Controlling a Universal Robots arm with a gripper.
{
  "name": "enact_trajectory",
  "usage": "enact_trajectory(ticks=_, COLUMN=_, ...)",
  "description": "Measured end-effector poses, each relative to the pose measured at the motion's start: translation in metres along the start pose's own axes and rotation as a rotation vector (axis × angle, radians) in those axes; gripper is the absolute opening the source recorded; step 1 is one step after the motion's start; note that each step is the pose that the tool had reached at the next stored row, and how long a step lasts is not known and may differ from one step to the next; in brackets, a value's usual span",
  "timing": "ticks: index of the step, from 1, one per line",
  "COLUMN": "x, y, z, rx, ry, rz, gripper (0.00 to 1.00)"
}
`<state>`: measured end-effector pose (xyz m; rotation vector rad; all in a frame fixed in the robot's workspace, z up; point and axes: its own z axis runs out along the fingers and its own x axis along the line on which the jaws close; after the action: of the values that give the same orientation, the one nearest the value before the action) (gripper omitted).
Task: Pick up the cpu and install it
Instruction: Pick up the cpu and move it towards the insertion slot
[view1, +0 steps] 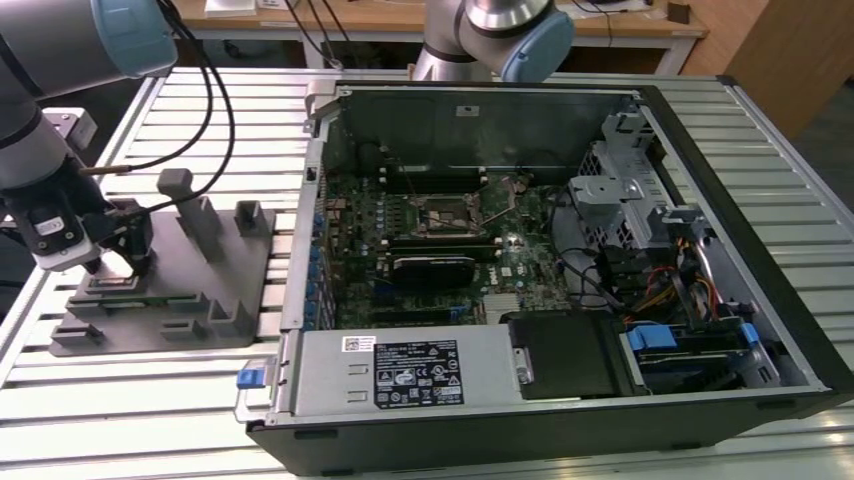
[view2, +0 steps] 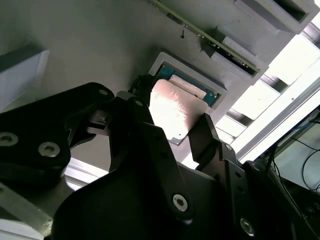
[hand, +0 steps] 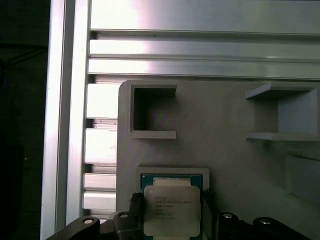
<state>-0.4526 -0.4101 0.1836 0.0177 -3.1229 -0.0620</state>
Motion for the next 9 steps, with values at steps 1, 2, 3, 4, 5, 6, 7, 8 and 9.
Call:
enact_trajectory(ticks=1, x=0.0, y=0.0, z=0.0, rx=0.0001, ry=-0.0001, rz=0.0, gripper=0.54)
enact_trajectory(ticks=2, x=0.0, y=-0.0001, z=0.0001, rx=0.0009, ry=0.0002, rz=0.0, gripper=0.54)
enact_trajectory(ticks=3, x=0.0, y=-0.0001, z=0.0004, rx=0.0017, ry=0.0002, rz=0.0, gripper=0.54)
enact_trajectory(ticks=4, x=0.0, y=-0.0001, z=0.0007, rx=0.0029, ry=0.0003, rz=0.0, gripper=0.54)
enact_trajectory(ticks=5, x=0.0, y=-0.0001, z=0.0007, rx=0.003, ry=0.0004, rz=0.0, gripper=0.54)
enact_trajectory(ticks=6, x=0.0001, y=-0.0001, z=0.0007, rx=0.0031, ry=0.0005, rz=0.0, gripper=0.55)
enact_trajectory(ticks=7, x=0.0001, y=-0.0001, z=0.0008, rx=0.0031, ry=0.0003, rz=0.0, gripper=0.55)
enact_trajectory(ticks=8, x=0.0, y=-0.0001, z=0.0008, rx=0.003, ry=0.0001, rz=0.0, gripper=0.62)
enact_trajectory(ticks=9, x=0.0, y=0.0, z=0.0007, rx=0.0029, ry=-0.0002, rz=0.0, gripper=0.62)
